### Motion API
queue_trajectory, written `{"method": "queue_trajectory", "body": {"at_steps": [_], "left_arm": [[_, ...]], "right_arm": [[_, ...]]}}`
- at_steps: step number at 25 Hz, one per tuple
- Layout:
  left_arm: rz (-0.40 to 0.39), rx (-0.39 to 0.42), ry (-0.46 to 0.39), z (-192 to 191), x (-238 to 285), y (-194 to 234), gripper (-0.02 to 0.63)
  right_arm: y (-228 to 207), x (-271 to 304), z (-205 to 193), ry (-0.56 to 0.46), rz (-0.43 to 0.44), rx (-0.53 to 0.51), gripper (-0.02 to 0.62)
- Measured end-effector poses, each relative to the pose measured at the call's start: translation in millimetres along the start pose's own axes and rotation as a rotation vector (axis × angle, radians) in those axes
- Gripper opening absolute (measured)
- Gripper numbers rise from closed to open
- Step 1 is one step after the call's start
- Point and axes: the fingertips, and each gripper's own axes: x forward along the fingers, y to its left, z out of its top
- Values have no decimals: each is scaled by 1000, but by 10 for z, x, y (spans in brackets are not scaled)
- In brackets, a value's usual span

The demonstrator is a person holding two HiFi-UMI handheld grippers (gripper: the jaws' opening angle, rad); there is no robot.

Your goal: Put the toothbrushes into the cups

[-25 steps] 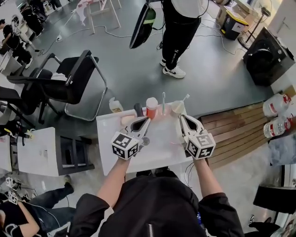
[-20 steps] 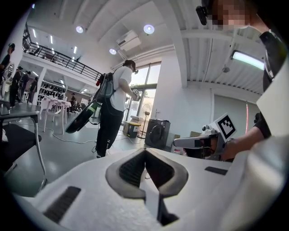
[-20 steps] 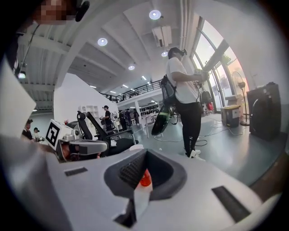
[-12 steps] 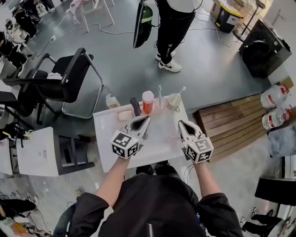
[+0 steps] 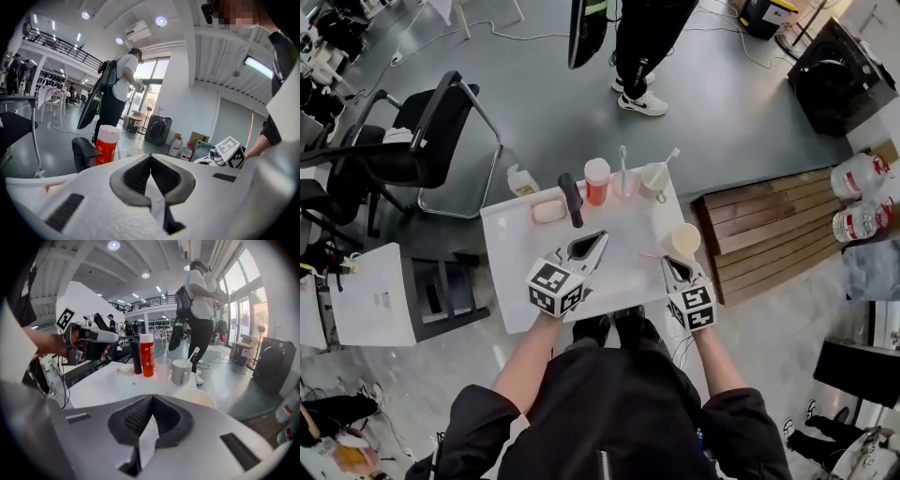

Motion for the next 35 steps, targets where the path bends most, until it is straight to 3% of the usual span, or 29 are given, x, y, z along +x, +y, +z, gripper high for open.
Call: {"method": "queue_trajectory", "body": {"at_steps": [6,13,18,29,35], "left_arm": [[6,-14,23,-128,22,30,2],[22,-38,32,-211,7,82,2],[36,-55,39,-267,-20,145,2],[47,-73,57,-336,-24,279,2],[39,-74,66,-378,-15,306,2]], "right_arm": [[15,170,-351,193,-8,-190,104],[64,395,-676,383,2,-447,154],[-1,545,-844,485,-22,-441,155],[-90,740,-966,489,-99,-416,145],[-96,771,-1054,510,-98,-377,117]]}}
